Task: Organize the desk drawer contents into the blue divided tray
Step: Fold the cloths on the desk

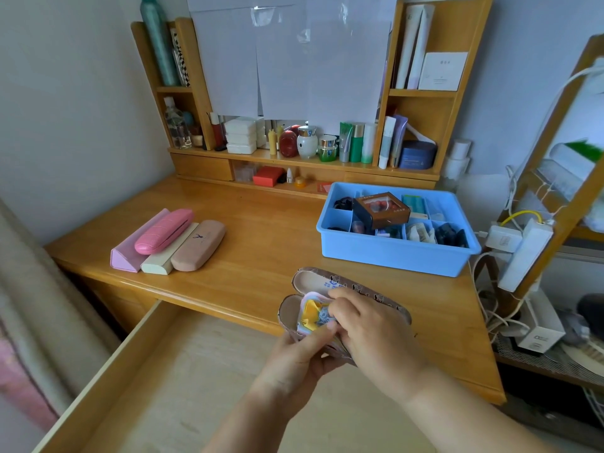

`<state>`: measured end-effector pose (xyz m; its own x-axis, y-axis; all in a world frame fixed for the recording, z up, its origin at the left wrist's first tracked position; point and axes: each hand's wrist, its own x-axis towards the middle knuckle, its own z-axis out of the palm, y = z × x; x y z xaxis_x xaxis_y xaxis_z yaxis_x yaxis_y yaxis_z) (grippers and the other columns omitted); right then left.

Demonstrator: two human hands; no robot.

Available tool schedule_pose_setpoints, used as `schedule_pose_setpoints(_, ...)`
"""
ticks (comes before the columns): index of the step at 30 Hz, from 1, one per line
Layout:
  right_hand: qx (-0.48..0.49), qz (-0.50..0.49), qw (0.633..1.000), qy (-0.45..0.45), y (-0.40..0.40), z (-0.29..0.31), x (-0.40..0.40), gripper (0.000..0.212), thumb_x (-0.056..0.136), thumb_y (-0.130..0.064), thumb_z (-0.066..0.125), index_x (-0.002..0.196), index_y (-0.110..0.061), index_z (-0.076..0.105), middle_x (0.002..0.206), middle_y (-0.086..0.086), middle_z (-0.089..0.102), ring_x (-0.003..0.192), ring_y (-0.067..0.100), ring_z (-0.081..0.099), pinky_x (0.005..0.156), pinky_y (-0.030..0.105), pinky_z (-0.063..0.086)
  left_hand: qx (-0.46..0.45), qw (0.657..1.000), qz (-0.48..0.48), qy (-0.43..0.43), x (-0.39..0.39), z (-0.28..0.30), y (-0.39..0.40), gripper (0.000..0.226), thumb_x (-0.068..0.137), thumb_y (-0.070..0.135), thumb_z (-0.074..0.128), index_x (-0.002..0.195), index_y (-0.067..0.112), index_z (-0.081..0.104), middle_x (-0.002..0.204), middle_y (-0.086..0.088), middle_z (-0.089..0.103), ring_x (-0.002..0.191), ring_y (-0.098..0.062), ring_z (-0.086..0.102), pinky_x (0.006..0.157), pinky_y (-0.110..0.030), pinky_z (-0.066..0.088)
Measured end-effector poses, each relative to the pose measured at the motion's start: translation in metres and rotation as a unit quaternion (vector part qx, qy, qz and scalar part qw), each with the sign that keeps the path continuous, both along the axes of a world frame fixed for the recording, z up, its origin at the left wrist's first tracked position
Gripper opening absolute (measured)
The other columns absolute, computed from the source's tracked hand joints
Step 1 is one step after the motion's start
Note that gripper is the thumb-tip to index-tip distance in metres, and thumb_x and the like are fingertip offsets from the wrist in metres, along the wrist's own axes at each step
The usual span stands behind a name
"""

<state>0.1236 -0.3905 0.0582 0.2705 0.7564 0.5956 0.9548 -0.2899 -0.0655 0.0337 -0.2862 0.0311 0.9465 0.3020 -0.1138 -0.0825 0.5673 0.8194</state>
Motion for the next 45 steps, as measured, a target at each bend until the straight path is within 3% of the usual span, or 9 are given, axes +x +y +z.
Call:
schedule_pose_setpoints(5,0.122,0.020,0.992,0.017,-0.014,-0.001,-0.004,0.030,0.082,-0.006,0.058,0.111,-0.011,0.063,0.116,0.004,0.066,0.104,0.014,0.061,0.088,0.023,0.049,-0.037,0.996,0.080,0.033,0.007,-0.001,-0.004,0.030,0.070,0.006,0.059,0.097,0.006,0.069,0.093,-0.018,0.070,0.080,-0.024,0.068,0.065,-0.037,0.056)
schedule_pose_setpoints(9,0.272,-0.107,0.927,0.233,-0.037,-0.016,-0.011,0.026,0.080,-0.016,0.070,0.102,-0.015,0.054,0.100,-0.003,0.057,0.092,0.009,0.054,0.083,0.012,0.040,-0.067,0.989,0.125,0.049,0.008,-0.001,-0.005,0.023,0.080,-0.004,0.054,0.096,0.005,0.068,0.093,-0.017,0.070,0.076,-0.023,0.069,0.064,-0.039,0.057)
schedule_pose_setpoints(13,0.198,-0.103,0.633,0.741,-0.034,-0.020,-0.007,0.060,0.063,-0.045,0.079,0.114,-0.027,0.054,0.114,-0.008,0.062,0.102,0.015,0.062,0.081,0.029,0.050,-0.105,0.983,0.145,0.048,0.009,-0.005,-0.008,0.027,0.087,-0.006,0.046,0.106,0.004,0.062,0.096,-0.017,0.070,0.080,-0.023,0.069,0.065,-0.037,0.057)
schedule_pose_setpoints(15,0.162,-0.039,0.557,0.814,-0.027,-0.021,-0.003,0.056,0.063,-0.050,0.075,0.112,-0.029,0.060,0.108,-0.006,0.069,0.093,0.022,0.069,0.071,0.034,0.054,-0.097,0.984,0.144,0.049,0.011,-0.007,-0.012,0.029,0.086,-0.006,0.048,0.108,0.006,0.063,0.098,-0.016,0.070,0.082,-0.022,0.068,0.065,-0.035,0.057)
schedule_pose_setpoints(25,0.224,-0.117,0.608,0.753,-0.010,-0.031,0.008,0.019,0.076,-0.003,0.069,0.090,-0.015,0.065,0.073,0.003,0.072,0.061,0.018,0.068,0.061,0.033,0.053,0.088,0.984,0.090,0.123,-0.008,-0.004,0.033,0.052,0.066,0.015,0.078,0.114,0.009,0.058,0.084,-0.002,0.071,0.074,-0.015,0.069,0.063,-0.030,0.056)
schedule_pose_setpoints(32,0.157,-0.120,0.636,0.746,-0.012,-0.026,0.017,0.019,0.076,-0.003,0.070,0.090,-0.014,0.065,0.076,0.004,0.071,0.067,0.021,0.066,0.068,0.039,0.056,0.396,0.891,0.138,0.174,-0.002,0.023,0.040,0.069,0.061,0.022,0.088,0.120,0.031,0.052,0.103,0.005,0.065,0.093,-0.010,0.065,0.080,-0.028,0.056)
schedule_pose_setpoints(37,0.040,-0.086,0.632,0.769,-0.018,-0.011,0.029,0.024,0.078,-0.004,0.069,0.098,-0.016,0.068,0.083,0.008,0.070,0.074,0.022,0.064,0.067,0.033,0.055,0.398,0.895,-0.149,0.133,-0.011,0.051,0.045,0.045,0.078,0.062,0.060,0.118,0.040,0.060,0.116,0.005,0.067,0.111,-0.014,0.061,0.094,-0.032,0.048)
schedule_pose_setpoints(40,0.037,-0.075,0.574,0.814,-0.019,-0.007,0.030,0.023,0.079,-0.013,0.067,0.102,-0.010,0.067,0.073,0.007,0.065,0.063,0.019,0.060,0.054,0.026,0.051,0.342,0.918,-0.144,0.138,-0.013,0.049,0.039,0.036,0.095,0.046,0.043,0.124,0.032,0.059,0.121,0.002,0.066,0.117,-0.018,0.059,0.103,-0.041,0.043)
schedule_pose_setpoints(45,0.229,0.041,0.381,0.895,-0.019,-0.021,0.013,0.063,0.084,-0.063,0.047,0.103,-0.009,0.074,0.111,0.015,0.069,0.103,0.030,0.066,0.082,0.040,0.054,0.237,0.964,-0.069,0.099,-0.010,0.029,0.013,0.036,0.101,0.031,0.033,0.132,0.029,0.051,0.129,0.005,0.061,0.121,-0.013,0.055,0.109,-0.044,0.038)
